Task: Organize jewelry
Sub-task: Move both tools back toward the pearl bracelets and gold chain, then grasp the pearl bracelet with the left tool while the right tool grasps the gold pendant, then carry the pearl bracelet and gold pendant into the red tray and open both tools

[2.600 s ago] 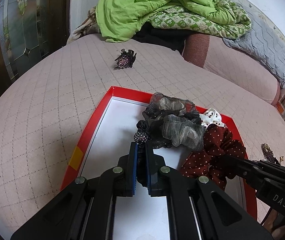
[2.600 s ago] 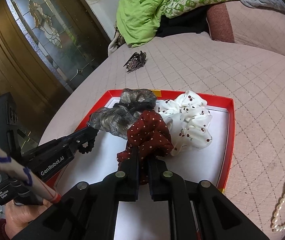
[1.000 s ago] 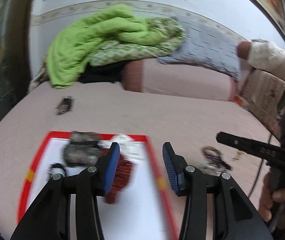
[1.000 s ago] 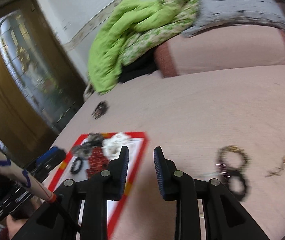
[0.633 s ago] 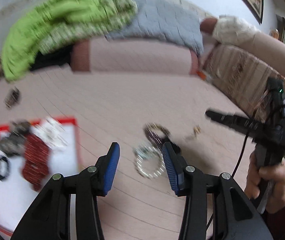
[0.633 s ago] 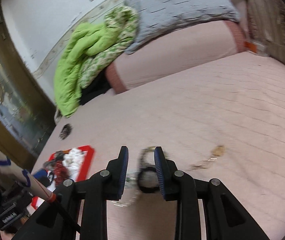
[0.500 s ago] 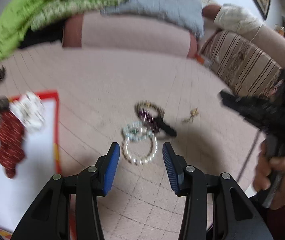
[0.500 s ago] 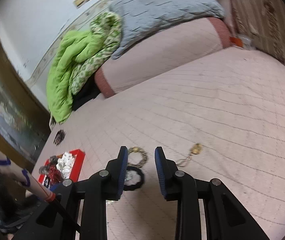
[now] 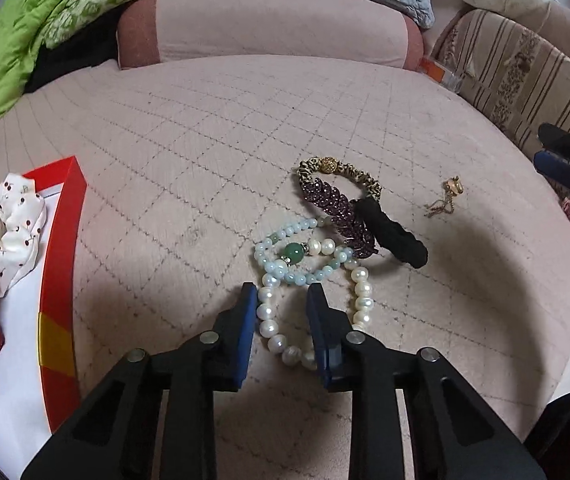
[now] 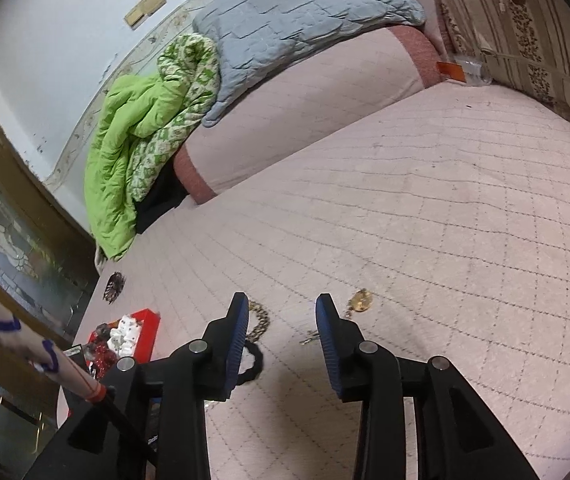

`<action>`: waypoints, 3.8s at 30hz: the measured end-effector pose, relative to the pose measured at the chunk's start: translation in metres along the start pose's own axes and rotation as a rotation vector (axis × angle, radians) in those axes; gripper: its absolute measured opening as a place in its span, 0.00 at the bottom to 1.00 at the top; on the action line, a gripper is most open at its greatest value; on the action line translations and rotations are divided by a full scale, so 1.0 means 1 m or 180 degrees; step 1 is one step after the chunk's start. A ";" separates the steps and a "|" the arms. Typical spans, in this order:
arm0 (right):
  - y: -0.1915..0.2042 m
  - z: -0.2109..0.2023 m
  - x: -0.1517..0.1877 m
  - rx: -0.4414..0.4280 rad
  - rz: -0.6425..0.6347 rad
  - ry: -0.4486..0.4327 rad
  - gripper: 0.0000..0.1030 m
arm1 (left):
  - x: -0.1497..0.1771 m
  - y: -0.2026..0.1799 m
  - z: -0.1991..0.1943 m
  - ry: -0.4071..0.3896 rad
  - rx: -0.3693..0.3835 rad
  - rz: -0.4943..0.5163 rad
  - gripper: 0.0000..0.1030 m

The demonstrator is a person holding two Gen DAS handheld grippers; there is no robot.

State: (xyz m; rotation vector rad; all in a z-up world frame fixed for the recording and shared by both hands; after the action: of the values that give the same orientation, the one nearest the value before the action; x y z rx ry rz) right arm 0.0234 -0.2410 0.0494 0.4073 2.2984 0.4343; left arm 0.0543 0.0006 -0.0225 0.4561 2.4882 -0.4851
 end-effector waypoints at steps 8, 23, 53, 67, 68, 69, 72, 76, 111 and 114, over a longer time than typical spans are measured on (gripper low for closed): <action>-0.015 0.014 -0.006 0.0235 0.0222 0.0060 0.38 | -0.006 -0.033 -0.059 -0.0440 0.0807 0.0303 0.09; -0.025 0.057 -0.001 0.0556 0.0322 0.0397 0.41 | -0.017 -0.016 -0.114 -0.0937 0.0847 0.0222 0.09; 0.029 0.047 -0.018 0.0719 -0.0687 -0.0269 0.24 | -0.012 -0.005 -0.103 -0.0842 0.0692 0.0171 0.09; 0.090 0.031 -0.003 0.0257 -0.0853 -0.0435 0.24 | -0.010 0.003 -0.113 -0.0904 0.0582 0.0166 0.09; 0.091 0.032 -0.003 0.0232 -0.0860 -0.0428 0.24 | -0.010 0.004 -0.114 -0.0911 0.0570 0.0166 0.09; 0.095 0.032 -0.001 0.0205 -0.0873 -0.0422 0.24 | -0.009 0.005 -0.116 -0.0921 0.0558 0.0163 0.09; 0.108 0.032 0.005 0.0133 -0.0941 -0.0411 0.24 | -0.008 0.011 -0.124 -0.0961 0.0534 0.0139 0.09; 0.135 0.030 0.019 0.0011 -0.1092 -0.0417 0.24 | -0.005 0.017 -0.136 -0.1019 0.0483 0.0118 0.09; 0.300 0.031 0.163 -0.1020 -0.2016 0.0123 0.24 | 0.060 0.179 -0.218 -0.1183 -0.0310 -0.0924 0.09; 0.301 0.041 0.169 -0.0986 -0.2088 0.0209 0.24 | 0.059 0.180 -0.211 -0.1126 -0.0353 -0.0913 0.09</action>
State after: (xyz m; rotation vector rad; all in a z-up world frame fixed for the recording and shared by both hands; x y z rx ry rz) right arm -0.0120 0.1051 0.0451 -0.5096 2.2171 0.4542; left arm -0.0136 0.2616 0.0649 -0.0338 2.2265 -0.4878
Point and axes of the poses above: each gripper's, at about its wrist camera, not at the fingertips, and z roughly the way its jaws point, y to its left, x to its underside, the point moved 4 cm from there along z, roughly the way its jaws point, and after that the axes turned 11 degrees about x, right-handed, at the moved point
